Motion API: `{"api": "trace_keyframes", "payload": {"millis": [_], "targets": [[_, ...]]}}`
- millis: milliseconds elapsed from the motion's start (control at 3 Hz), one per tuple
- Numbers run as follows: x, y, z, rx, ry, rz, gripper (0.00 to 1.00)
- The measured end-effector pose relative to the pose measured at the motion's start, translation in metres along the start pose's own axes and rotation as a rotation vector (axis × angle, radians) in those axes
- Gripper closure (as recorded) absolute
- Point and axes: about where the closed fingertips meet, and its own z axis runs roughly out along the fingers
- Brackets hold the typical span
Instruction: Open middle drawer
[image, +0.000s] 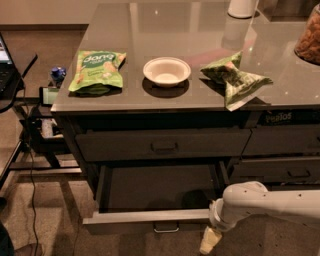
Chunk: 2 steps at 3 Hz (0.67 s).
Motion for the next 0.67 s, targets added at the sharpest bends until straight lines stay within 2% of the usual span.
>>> {"api": "trace_keyframes", "payload": {"millis": [333, 667], "targets": [[0.0202, 0.0154, -0.0141, -0.007, 0.064, 0.073, 0.00], [0.0202, 0.0154, -0.0141, -0.007, 0.064, 0.073, 0.00]]}}
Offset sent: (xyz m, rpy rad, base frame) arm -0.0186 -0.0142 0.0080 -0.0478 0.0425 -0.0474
